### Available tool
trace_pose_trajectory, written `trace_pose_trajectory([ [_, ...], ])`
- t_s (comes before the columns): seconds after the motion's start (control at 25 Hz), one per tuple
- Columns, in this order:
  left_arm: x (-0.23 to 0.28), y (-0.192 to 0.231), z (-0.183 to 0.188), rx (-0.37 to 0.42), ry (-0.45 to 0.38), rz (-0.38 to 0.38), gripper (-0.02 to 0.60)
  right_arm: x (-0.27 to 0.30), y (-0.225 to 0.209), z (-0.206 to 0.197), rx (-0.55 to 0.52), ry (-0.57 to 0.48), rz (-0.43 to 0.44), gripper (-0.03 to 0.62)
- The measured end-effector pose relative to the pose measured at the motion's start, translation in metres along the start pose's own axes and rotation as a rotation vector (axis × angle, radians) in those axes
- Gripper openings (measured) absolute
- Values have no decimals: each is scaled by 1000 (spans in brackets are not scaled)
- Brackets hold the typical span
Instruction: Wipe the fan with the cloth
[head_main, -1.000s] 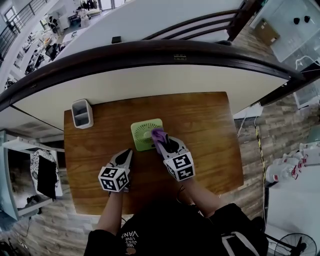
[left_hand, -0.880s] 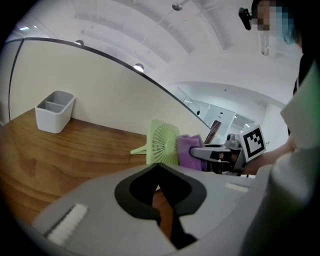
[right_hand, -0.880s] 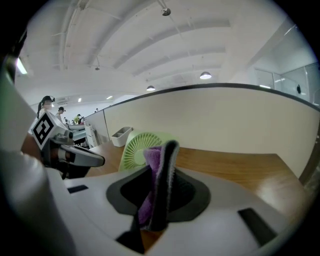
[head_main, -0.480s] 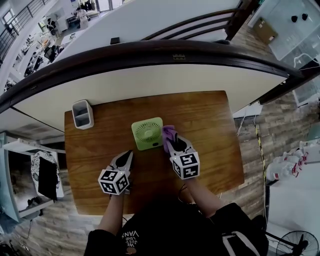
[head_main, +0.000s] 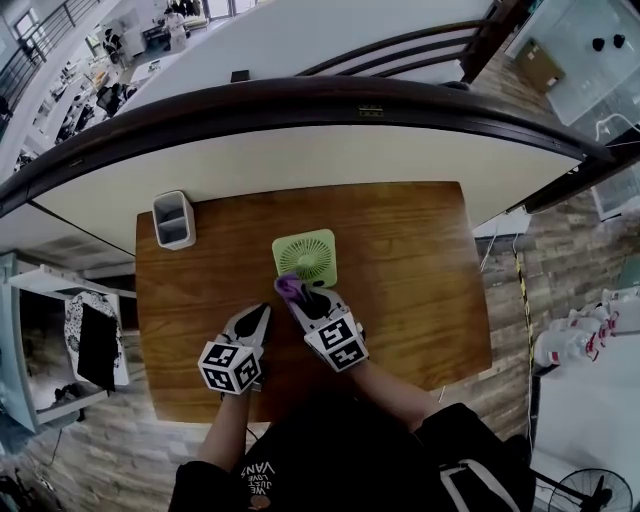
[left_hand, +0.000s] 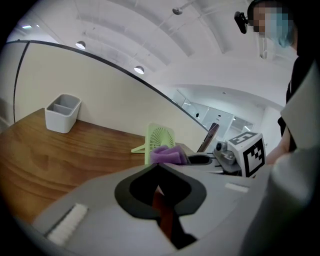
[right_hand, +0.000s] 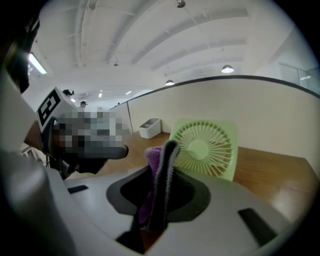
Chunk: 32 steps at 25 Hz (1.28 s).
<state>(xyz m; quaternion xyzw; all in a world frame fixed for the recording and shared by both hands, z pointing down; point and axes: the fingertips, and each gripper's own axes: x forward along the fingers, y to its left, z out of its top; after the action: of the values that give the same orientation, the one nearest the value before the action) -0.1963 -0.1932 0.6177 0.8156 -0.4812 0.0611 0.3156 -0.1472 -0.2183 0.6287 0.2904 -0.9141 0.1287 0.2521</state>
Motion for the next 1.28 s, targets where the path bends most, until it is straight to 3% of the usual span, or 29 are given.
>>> trace_pose_trajectory([
  [0.2,-10,2,-4,-7,1,24,11,19,6,-6,-79,35,38,93],
  [0.32,-12,2,-4,-10,2,28,11,16,1,-10,-51,32,25,92],
  [0.92,3,-3,-2,-10,0,-4,11,-47,-82,-47,130,60,-213,92],
  [1.28,3,-14,8,15,-14,-37,11,-67,-96,-51,186,66,-286,92],
])
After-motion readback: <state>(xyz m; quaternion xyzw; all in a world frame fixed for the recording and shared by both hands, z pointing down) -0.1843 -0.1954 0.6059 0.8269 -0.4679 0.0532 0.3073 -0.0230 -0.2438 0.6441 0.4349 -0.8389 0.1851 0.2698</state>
